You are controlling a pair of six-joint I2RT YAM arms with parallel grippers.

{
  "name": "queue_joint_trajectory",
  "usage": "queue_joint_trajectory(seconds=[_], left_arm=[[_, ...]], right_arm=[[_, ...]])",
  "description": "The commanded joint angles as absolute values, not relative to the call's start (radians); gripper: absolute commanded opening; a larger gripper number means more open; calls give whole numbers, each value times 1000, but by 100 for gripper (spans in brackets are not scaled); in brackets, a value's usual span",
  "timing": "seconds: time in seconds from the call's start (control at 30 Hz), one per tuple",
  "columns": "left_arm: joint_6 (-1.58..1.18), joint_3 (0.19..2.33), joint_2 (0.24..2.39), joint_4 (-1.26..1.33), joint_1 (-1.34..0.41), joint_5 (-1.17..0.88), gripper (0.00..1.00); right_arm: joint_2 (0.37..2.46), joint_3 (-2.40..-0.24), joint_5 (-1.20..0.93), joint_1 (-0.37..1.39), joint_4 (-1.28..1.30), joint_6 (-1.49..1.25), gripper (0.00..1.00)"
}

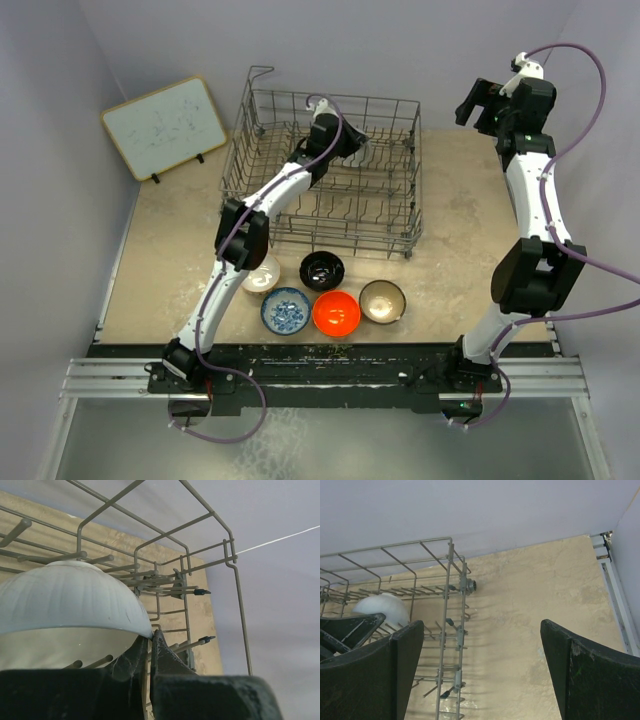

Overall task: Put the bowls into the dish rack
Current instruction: Pick up the bowl from the dish rack, then place the bowl in the dish rack.

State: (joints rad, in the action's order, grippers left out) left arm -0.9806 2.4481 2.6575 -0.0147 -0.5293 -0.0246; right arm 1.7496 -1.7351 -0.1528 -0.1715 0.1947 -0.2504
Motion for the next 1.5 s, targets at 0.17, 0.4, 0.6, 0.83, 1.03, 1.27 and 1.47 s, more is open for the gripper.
queue_joint_trajectory(seconds=[0.17,0.4,0.6,0.83,1.03,1.27,1.47], left_arm=[[-881,2295,2492,338,-485,-105,0],[-902,2191,2408,593,-474,-231,0],[-1021,2218,2445,813,-447,-353,0],[-1065,2273,2463,948,-433,-469,0],[-1108,2317,2489,993,-433,-548,0],[-1148,2364,2513,942,-425,-697,0],[-1243,2351,2535,959,-415,-823,0]], right_arm=[[1750,-1757,-172,-179,149,-249,100],[1747,-1751,-170,-179,144,-249,100],[1749,-1756,-170,-179,144,-249,100],[1750,-1758,-166,-181,147,-247,100],[1744,-1758,-166,-181,149,-248,100],[1732,-1759,-186,-181,150,-244,99],[1715,-1754,-244,-181,137,-240,98]])
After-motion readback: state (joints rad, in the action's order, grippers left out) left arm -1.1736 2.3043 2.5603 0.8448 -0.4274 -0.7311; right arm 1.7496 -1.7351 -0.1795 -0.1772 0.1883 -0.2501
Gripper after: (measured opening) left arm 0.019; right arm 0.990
